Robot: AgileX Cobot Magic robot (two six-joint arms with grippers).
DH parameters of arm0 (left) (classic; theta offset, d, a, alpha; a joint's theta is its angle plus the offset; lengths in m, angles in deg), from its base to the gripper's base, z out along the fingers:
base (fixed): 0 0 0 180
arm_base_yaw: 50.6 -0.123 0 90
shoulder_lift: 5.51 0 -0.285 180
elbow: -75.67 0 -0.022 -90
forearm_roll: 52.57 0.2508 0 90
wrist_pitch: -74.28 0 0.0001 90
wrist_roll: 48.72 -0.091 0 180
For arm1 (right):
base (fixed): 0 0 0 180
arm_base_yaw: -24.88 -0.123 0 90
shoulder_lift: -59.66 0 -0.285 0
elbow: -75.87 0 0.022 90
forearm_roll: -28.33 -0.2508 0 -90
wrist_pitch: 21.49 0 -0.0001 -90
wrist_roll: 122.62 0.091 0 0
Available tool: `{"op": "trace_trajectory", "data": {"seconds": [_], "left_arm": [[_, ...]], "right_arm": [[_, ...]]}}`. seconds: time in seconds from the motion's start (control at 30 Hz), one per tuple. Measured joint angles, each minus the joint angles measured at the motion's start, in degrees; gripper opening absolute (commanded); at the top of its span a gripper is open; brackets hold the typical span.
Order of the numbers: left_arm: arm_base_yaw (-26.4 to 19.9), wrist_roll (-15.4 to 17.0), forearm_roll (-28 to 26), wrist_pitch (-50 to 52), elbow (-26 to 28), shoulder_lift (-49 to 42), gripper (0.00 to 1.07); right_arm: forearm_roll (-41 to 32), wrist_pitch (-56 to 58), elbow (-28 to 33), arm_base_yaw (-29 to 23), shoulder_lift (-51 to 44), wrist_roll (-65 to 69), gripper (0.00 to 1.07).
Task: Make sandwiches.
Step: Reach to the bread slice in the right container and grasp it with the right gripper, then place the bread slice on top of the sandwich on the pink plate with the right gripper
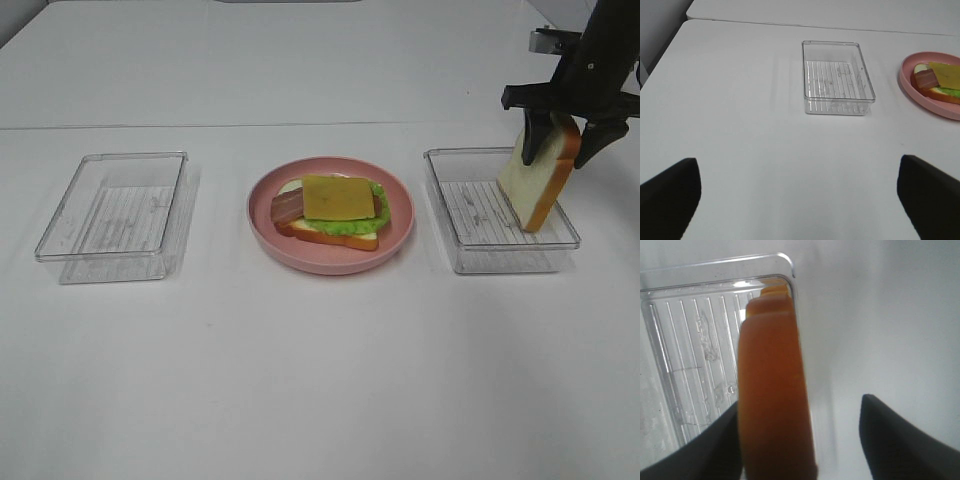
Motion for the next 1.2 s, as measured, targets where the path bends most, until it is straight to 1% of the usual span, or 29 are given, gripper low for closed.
{"op": "trace_trajectory", "data": {"seconds": [0.03, 0.07, 0.1, 0.13, 0.17, 0.2, 0.23, 1.2], "left_arm": [[0.0, 0.0, 0.0, 0.0, 0.0, 0.0, 1.00], [0.0, 0.0, 0.0, 0.0, 0.0, 0.0, 1.00], [0.0, 0.0, 0.0, 0.0, 0.0, 0.0, 1.00], [0.0, 0.0, 0.0, 0.0, 0.0, 0.0, 1.00], [0.0, 0.0, 0.0, 0.0, 0.0, 0.0, 1.00], [0.0, 0.0, 0.0, 0.0, 0.0, 0.0, 1.00], [0.0, 0.0, 0.0, 0.0, 0.0, 0.0, 1.00], [0.0, 0.0, 0.0, 0.0, 0.0, 0.0, 1.00]], "right_arm": [[0.0, 0.0, 0.0, 0.0, 0.0, 0.0, 0.46], [0.7, 0.0, 0.0, 0.0, 0.0, 0.0, 0.34], [0.7, 0.0, 0.0, 0.0, 0.0, 0.0, 0.34], [0.7, 0.0, 0.0, 0.0, 0.0, 0.1, 0.20], [0.6, 0.0, 0.0, 0.0, 0.0, 0.2, 0.14], [0.6, 0.0, 0.0, 0.0, 0.0, 0.2, 0.14], [-0.1, 0.0, 0.0, -0.2, 0.0, 0.3, 0.00], [-0.6, 0.0, 0.0, -0.2, -0.2, 1.2, 0.00]]}}
